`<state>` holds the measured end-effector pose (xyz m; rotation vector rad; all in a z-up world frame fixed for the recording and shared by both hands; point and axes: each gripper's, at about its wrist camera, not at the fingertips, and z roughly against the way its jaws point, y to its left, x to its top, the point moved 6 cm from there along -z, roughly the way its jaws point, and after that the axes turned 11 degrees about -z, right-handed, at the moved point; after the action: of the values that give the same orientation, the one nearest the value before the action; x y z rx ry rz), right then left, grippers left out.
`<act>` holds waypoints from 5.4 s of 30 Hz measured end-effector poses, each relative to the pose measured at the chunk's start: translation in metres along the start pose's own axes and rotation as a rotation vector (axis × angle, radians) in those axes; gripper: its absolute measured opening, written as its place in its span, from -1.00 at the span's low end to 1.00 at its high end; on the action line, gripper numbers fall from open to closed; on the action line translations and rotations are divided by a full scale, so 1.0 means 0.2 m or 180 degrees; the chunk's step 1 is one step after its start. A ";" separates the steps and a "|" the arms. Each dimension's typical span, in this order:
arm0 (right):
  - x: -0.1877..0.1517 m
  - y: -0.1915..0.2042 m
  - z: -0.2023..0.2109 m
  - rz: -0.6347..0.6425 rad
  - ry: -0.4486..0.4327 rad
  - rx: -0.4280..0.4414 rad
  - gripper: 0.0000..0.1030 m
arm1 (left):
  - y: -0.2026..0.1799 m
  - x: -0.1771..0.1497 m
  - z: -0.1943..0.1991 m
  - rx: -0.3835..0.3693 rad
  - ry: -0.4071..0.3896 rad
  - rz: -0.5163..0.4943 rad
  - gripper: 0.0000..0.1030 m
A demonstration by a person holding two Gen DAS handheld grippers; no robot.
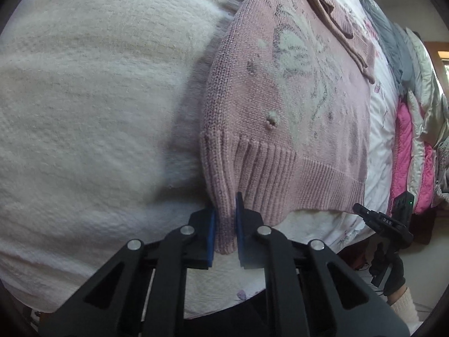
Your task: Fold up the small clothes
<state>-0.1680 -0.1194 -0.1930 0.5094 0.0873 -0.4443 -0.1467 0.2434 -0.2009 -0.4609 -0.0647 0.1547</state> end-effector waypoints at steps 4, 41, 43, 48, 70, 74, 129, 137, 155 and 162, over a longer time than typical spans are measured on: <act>0.04 0.06 0.14 -0.0092 0.0010 0.0591 -0.78 | -0.07 0.01 0.09 -0.0218 -0.0229 0.0111 -0.83; 0.94 0.36 0.22 -0.0315 -0.0193 0.0766 -0.16 | 0.14 0.83 0.49 -0.0496 -0.1037 0.0771 -0.29; 0.93 0.38 0.25 -0.0166 -0.0271 0.0672 -0.16 | 0.17 0.82 0.53 -0.0382 -0.1066 0.0735 -0.29; 0.93 0.43 0.30 0.0065 -0.0482 0.0536 -0.15 | 0.08 0.85 0.51 0.0013 -0.0934 0.0251 -0.25; 0.92 0.72 0.07 0.1337 -0.0384 -0.0281 0.05 | -0.13 0.91 0.29 0.0506 -0.0839 -0.0439 -0.83; 0.98 0.73 -0.02 0.1378 -0.0350 -0.0414 0.06 | -0.18 0.90 0.31 0.0529 -0.0927 -0.0504 -0.83; 1.94 1.32 0.21 0.1198 -0.1079 -0.0010 -0.80 | -0.36 2.21 0.33 0.0530 -0.1456 -0.0712 -0.83; 1.96 1.27 0.07 0.1053 -0.0981 -0.0130 -0.31 | -0.22 2.23 0.22 0.0740 -0.1231 -0.0626 -0.53; 1.32 0.81 0.21 0.1076 -0.1291 -0.0211 0.76 | -0.21 1.37 0.18 0.0940 -0.1010 -0.0762 0.47; 1.26 0.72 0.02 0.1022 -0.0829 -0.0173 0.30 | -0.15 1.33 0.05 0.0854 -0.0794 -0.0534 0.06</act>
<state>0.1218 -0.1069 -0.1719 0.3995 -0.2303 -0.1901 0.1178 0.2653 -0.1707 -0.1652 -0.3225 0.0538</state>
